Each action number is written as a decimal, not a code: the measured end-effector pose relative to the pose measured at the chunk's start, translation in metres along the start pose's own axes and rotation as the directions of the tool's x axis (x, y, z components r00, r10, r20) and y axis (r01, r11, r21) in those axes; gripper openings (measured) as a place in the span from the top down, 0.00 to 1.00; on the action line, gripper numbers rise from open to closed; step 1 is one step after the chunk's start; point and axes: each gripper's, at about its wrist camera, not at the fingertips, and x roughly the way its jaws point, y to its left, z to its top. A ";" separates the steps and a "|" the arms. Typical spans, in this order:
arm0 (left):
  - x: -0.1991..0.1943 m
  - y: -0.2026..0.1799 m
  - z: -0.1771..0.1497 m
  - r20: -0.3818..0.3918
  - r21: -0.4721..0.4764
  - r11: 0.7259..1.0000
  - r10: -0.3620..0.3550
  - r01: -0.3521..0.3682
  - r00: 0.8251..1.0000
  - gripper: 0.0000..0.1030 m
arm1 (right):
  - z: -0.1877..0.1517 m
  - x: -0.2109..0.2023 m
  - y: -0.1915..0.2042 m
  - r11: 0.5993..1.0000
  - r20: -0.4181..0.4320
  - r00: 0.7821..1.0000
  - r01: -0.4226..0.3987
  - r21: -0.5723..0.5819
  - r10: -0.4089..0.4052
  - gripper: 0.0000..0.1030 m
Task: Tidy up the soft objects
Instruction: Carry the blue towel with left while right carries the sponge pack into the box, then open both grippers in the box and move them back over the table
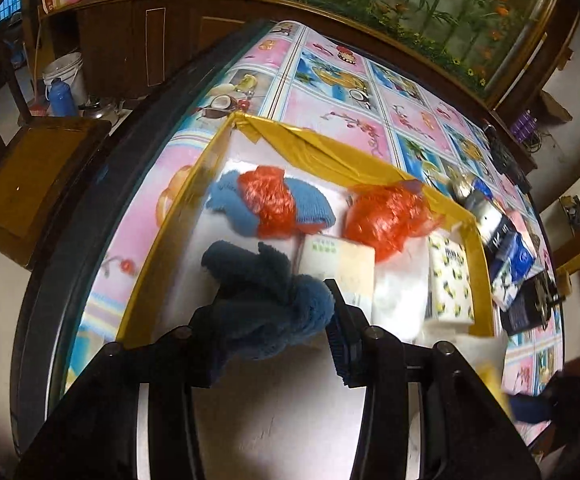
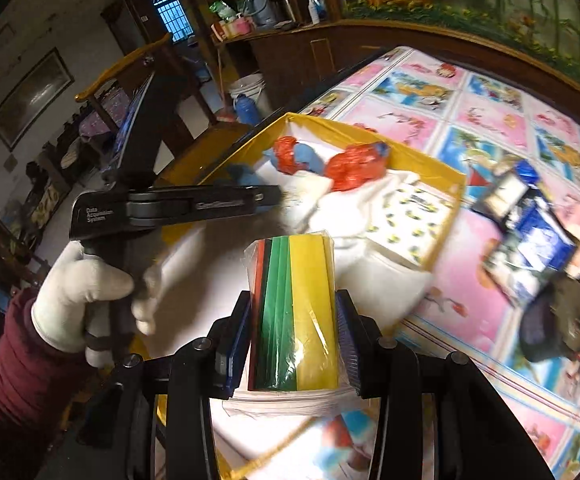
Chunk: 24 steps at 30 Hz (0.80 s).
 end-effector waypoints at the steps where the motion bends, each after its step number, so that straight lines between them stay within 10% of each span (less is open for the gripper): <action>1: 0.003 0.000 0.002 -0.004 -0.011 1.000 -0.011 0.011 1.000 0.60 | 0.005 0.010 0.000 1.000 -0.017 1.000 -0.005 0.005 0.005 0.62; 14: -0.052 0.022 -0.010 0.127 -0.130 0.970 -0.190 0.207 0.973 0.39 | 0.041 0.085 0.002 0.999 -0.054 0.999 -0.007 0.052 0.009 0.52; 24: -0.081 0.003 -0.031 0.157 -0.111 0.971 -0.193 0.212 0.968 0.34 | -0.004 0.012 -0.024 0.996 0.140 0.990 0.017 0.083 -0.028 0.37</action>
